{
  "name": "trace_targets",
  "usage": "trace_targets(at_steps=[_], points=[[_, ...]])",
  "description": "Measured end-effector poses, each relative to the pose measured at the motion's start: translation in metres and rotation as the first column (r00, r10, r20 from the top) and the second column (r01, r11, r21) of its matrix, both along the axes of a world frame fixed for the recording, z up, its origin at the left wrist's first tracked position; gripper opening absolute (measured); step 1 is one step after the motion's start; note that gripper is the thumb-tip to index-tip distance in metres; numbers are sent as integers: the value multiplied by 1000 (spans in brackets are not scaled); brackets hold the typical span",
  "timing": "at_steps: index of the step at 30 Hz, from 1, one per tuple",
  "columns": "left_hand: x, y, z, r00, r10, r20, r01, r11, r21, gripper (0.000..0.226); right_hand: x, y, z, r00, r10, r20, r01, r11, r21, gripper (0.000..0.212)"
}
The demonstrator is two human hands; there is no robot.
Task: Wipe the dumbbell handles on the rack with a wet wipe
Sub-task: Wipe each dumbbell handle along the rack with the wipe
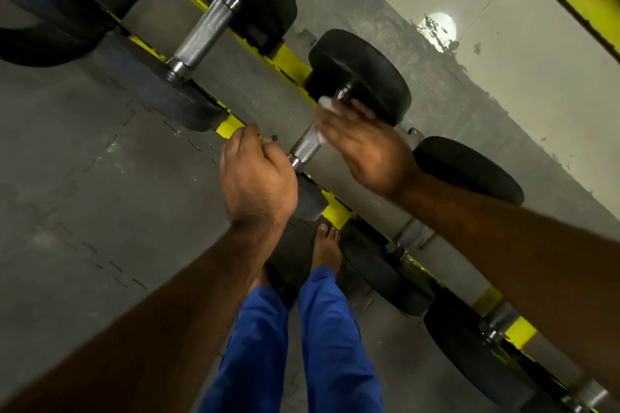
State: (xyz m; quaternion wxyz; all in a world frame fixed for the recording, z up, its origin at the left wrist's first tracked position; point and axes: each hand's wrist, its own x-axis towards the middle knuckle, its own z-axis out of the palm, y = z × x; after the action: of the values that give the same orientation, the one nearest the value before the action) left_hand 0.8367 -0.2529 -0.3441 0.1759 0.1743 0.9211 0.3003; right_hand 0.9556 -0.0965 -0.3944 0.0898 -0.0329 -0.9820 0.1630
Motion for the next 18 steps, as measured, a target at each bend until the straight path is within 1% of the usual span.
trace_targets(at_steps=[1,2,3,4,6,7,8,9,11,13,15,17,18], points=[[0,0,0,1000,-3,-2,3,1000,-2,49,0,-6,2,997,-75,6,76,997,-6,50],[0,0,0,1000,-7,-6,7,1000,-10,48,1,-18,2,993,-115,19,115,993,-25,52],[0,-1,0,1000,-9,-7,9,1000,-17,48,5,-31,1,994,-105,37,107,993,-52,53],[0,0,0,1000,-11,-5,11,1000,-18,49,10,-37,0,997,-58,57,62,996,-70,52],[0,0,1,1000,-11,-8,11,1000,-12,49,15,-27,-3,998,12,68,-9,999,-35,52],[1,0,0,1000,-11,-13,11,1000,-6,49,15,-17,-6,999,-23,47,22,1000,10,53],[1,0,0,1000,-12,-18,11,1000,-5,49,12,-10,-7,995,-97,26,96,994,42,55],[0,0,-1,1000,-13,-20,13,1000,-6,49,8,-11,-7,983,-182,10,181,983,42,55],[1,0,0,1000,-18,-14,18,1000,-15,49,1,-28,-7,956,-290,-36,287,956,-67,49],[0,0,1,1000,-21,-9,21,1000,-15,49,-6,-45,-6,952,-296,-80,282,947,-150,40],[0,0,1,1000,-24,1,24,1000,-15,49,-11,-45,-3,949,-299,-96,284,948,-146,34],[0,0,1,999,-31,-4,31,999,-10,50,-15,-42,4,924,-366,-112,348,925,-153,28],[0,0,2,1000,-29,-3,29,1000,-10,49,-16,-43,11,906,-408,-111,383,904,-192,27]])
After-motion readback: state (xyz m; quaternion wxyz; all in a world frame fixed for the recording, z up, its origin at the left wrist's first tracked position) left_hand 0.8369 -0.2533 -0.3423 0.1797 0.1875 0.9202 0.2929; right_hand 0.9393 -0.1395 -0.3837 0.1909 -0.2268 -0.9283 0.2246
